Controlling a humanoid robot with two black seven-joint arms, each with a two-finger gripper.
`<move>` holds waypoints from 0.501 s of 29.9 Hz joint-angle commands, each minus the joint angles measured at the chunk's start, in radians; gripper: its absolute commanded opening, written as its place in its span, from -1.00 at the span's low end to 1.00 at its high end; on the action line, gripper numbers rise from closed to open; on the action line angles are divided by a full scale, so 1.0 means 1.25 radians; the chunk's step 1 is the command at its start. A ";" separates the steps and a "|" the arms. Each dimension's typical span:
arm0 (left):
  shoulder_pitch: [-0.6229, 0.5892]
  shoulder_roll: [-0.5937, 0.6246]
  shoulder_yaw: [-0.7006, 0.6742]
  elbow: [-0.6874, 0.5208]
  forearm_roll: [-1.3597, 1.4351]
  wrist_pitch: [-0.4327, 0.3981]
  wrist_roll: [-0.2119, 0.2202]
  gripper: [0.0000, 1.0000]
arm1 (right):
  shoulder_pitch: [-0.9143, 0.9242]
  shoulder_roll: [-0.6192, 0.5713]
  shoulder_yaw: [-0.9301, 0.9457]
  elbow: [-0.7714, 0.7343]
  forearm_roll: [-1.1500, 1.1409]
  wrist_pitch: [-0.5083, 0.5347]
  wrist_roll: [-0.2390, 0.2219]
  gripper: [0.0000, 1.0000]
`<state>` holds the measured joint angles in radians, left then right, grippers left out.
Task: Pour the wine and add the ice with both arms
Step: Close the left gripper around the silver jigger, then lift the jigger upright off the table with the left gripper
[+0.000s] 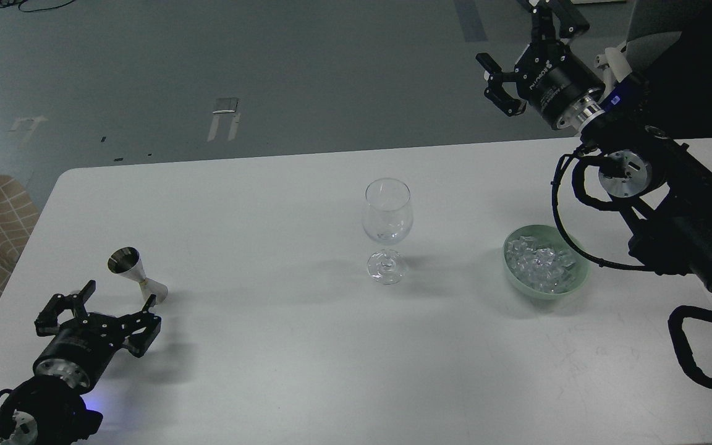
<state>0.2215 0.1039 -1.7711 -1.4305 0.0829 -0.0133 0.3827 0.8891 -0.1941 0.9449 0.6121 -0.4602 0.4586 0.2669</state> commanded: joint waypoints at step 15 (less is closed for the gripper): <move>-0.095 0.008 0.004 0.112 0.001 -0.002 -0.003 0.96 | -0.011 -0.013 0.001 0.000 0.000 0.000 0.000 1.00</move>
<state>0.1079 0.1126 -1.7670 -1.3018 0.0829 -0.0153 0.3792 0.8774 -0.2112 0.9457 0.6130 -0.4602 0.4586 0.2669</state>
